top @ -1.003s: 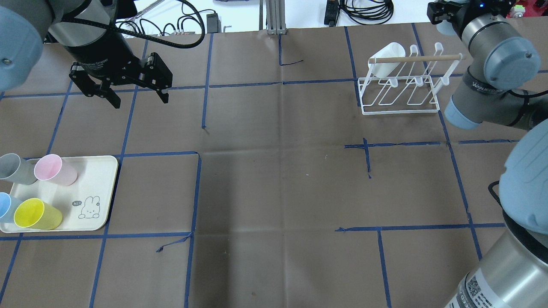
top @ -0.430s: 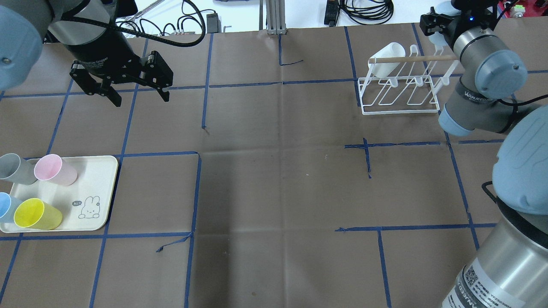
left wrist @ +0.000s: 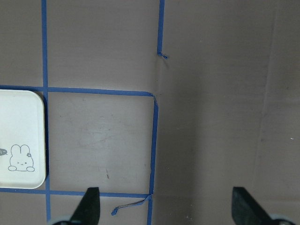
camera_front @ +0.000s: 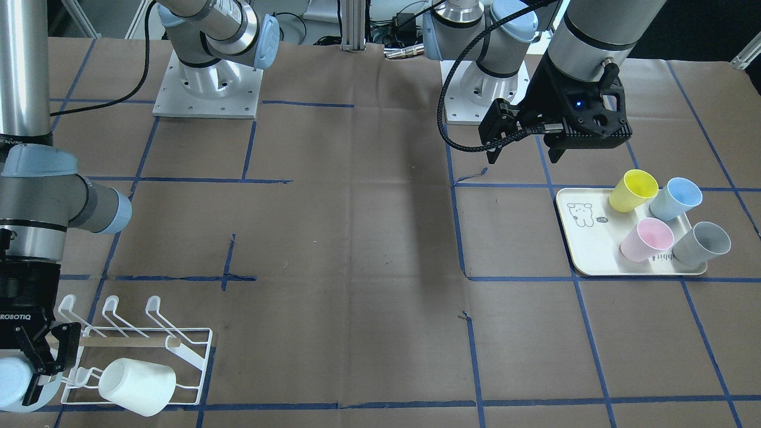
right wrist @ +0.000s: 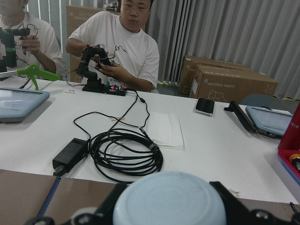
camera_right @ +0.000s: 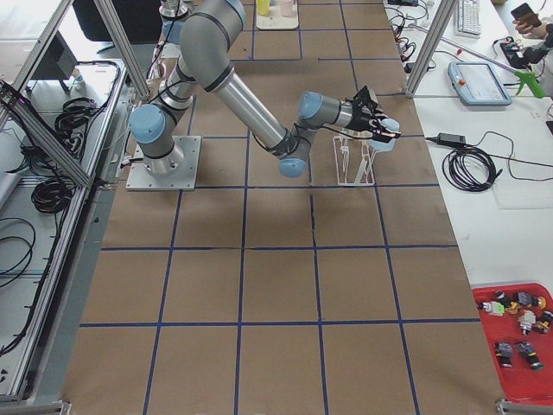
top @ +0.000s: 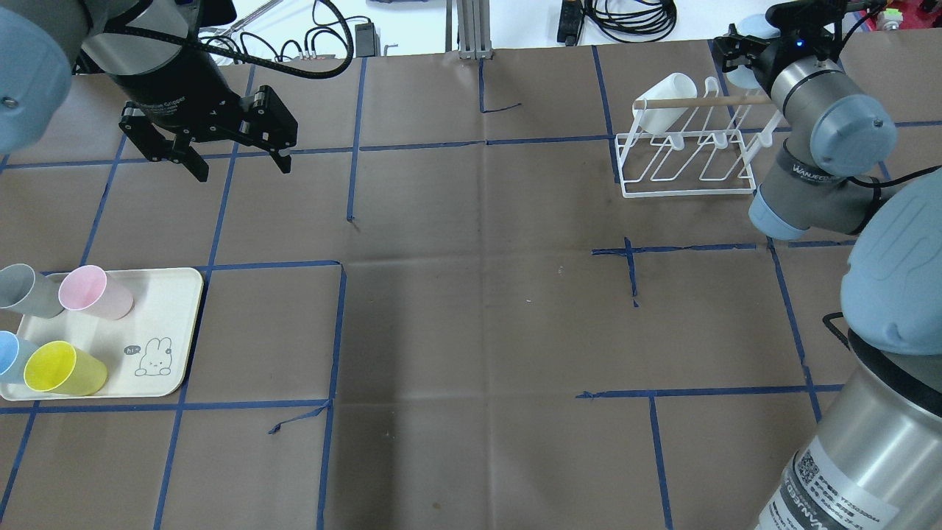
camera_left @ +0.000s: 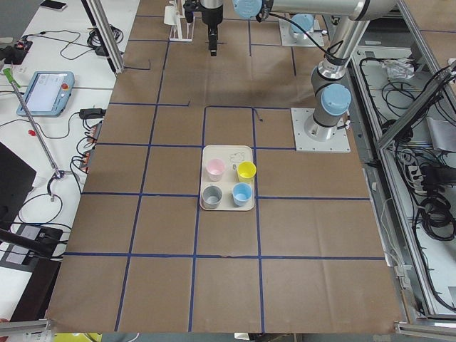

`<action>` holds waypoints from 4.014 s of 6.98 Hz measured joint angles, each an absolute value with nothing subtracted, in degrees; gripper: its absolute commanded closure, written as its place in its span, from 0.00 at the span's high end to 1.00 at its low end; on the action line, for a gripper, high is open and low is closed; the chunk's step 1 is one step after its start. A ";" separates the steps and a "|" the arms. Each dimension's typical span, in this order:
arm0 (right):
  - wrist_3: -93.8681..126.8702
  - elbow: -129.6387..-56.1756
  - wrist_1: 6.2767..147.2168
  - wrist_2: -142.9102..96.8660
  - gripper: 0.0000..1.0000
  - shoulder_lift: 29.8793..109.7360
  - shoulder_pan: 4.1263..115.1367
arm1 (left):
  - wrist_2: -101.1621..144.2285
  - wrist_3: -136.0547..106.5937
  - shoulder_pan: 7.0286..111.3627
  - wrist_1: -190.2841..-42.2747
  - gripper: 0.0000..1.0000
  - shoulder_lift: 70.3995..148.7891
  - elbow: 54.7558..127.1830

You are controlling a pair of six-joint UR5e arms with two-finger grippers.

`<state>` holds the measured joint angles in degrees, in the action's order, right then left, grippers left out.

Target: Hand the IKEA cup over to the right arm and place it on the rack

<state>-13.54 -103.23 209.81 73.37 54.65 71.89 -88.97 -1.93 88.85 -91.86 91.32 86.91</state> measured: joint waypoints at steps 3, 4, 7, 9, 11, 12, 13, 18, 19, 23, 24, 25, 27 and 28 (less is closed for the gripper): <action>-13.48 -103.60 211.55 72.59 0.21 53.32 71.30 | -88.96 -1.93 88.86 -91.89 1.00 91.21 87.28; -13.46 -103.85 211.70 71.95 0.56 53.14 70.84 | -88.98 -1.93 88.86 -91.91 1.00 91.18 87.32; -9.56 -104.02 211.55 71.14 1.00 53.02 70.34 | -88.97 -1.93 88.86 -91.89 1.00 91.15 87.35; -6.83 -104.00 210.94 70.65 1.00 53.10 70.34 | -88.97 -1.93 88.86 -91.87 1.00 91.14 87.29; -6.47 -103.82 210.59 70.70 1.00 53.62 70.32 | -89.04 -1.93 88.86 -91.91 1.00 91.14 87.28; -6.44 -103.56 209.91 70.83 1.00 54.35 70.32 | -89.09 -1.93 88.86 -91.87 1.00 91.14 87.28; -6.42 -103.43 207.76 70.92 1.00 55.78 70.39 | -89.11 -1.93 88.86 -91.86 1.00 91.14 87.29; -6.60 -103.71 170.26 71.81 1.00 74.72 72.38 | -89.20 -1.93 88.86 -91.86 1.00 91.13 87.28; -6.60 -103.65 162.84 71.89 1.00 78.70 73.20 | -89.21 -1.93 88.86 -91.88 1.00 91.14 87.28; -5.67 -103.03 129.22 73.27 1.00 90.80 78.59 | -89.29 -1.93 88.86 -91.93 1.00 91.14 87.28; -5.56 -102.87 120.87 73.85 1.00 92.30 80.77 | -89.29 -1.93 88.86 -91.93 1.00 91.14 87.25; -5.47 -102.30 111.74 74.16 1.00 92.97 83.11 | -89.30 -1.93 88.86 -91.93 1.00 91.14 87.22; -5.31 -99.62 94.65 76.63 1.00 93.30 85.63 | -89.30 -1.93 88.86 -91.93 1.00 91.14 87.19; -4.11 -98.30 90.05 80.51 1.00 93.35 85.93 | -89.30 -1.93 88.86 -91.94 1.00 91.14 87.19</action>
